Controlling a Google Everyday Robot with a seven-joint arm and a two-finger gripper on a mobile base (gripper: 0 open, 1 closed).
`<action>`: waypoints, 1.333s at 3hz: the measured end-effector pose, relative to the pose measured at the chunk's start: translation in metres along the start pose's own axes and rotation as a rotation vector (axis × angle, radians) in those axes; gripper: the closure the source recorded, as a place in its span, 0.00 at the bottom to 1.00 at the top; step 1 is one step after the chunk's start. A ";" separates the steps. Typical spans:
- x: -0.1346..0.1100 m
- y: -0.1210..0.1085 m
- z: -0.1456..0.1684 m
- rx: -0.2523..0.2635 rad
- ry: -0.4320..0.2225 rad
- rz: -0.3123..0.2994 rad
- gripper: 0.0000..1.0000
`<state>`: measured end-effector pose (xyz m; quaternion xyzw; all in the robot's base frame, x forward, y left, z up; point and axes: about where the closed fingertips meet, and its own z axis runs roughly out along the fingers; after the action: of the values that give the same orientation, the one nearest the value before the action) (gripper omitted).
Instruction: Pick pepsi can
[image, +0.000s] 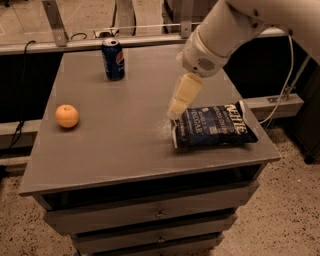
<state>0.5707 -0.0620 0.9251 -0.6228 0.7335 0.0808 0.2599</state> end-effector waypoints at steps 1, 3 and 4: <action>-0.051 -0.042 0.030 0.007 -0.191 0.098 0.00; -0.056 -0.046 0.032 0.015 -0.221 0.096 0.00; -0.085 -0.062 0.062 0.017 -0.298 0.090 0.00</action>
Offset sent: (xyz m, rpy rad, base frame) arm 0.0393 0.0389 0.0052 0.1539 -0.0005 -0.0327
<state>0.6546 0.0263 0.9256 -0.5683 0.7145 0.1776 0.3674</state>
